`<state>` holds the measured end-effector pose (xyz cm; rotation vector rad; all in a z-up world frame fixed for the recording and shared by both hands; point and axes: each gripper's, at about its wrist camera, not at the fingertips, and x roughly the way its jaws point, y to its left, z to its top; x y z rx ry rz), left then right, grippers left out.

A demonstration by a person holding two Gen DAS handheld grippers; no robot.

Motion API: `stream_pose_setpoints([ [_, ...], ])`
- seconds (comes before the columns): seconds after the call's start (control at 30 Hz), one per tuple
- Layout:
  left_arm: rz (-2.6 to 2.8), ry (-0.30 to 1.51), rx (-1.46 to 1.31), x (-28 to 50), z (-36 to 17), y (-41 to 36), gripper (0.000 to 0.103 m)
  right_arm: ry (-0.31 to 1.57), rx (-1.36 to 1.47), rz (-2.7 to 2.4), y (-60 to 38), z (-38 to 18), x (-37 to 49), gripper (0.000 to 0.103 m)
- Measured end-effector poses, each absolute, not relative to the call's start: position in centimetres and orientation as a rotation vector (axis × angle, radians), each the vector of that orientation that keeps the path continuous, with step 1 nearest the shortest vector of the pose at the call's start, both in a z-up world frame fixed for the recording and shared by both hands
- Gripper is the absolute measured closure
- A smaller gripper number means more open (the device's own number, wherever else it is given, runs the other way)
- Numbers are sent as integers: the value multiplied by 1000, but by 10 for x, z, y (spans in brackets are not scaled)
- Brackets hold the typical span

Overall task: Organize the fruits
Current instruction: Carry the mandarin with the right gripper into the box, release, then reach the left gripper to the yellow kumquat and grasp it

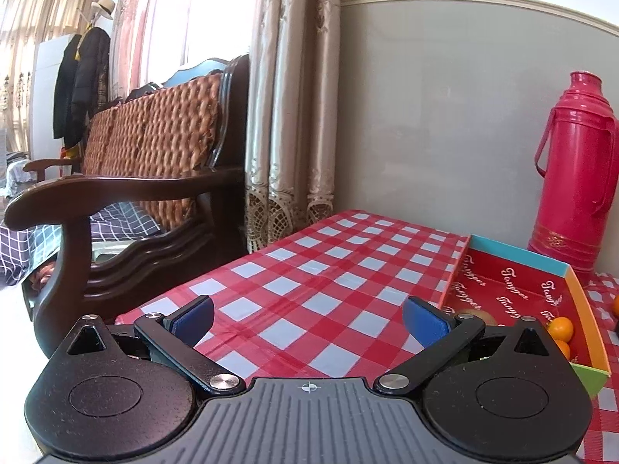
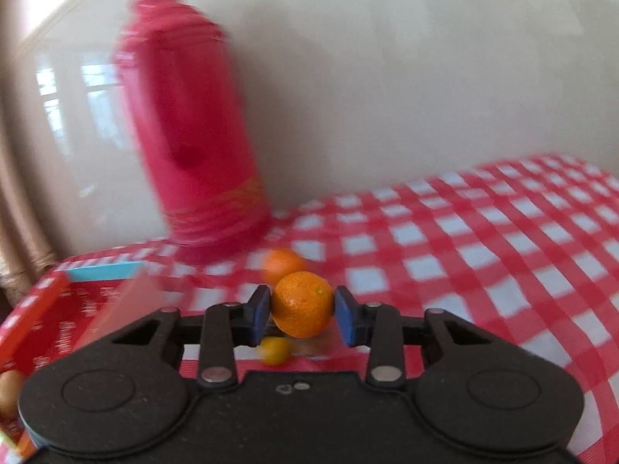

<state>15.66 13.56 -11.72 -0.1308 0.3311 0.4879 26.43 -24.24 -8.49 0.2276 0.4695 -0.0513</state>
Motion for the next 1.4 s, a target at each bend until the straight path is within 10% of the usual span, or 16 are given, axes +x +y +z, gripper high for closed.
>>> stream_pose_setpoints([
  [0.67,547,315,-214,130,-119,179,0,530,-45,371,-64,-85,237,71],
  [1.1,314,310,-48,153,-111,103,0,370,22,61,-179,-64,191,31],
  [1.4,-10,332,10,202,-87,-26,0,307,55,-280,-271,-72,160,27],
])
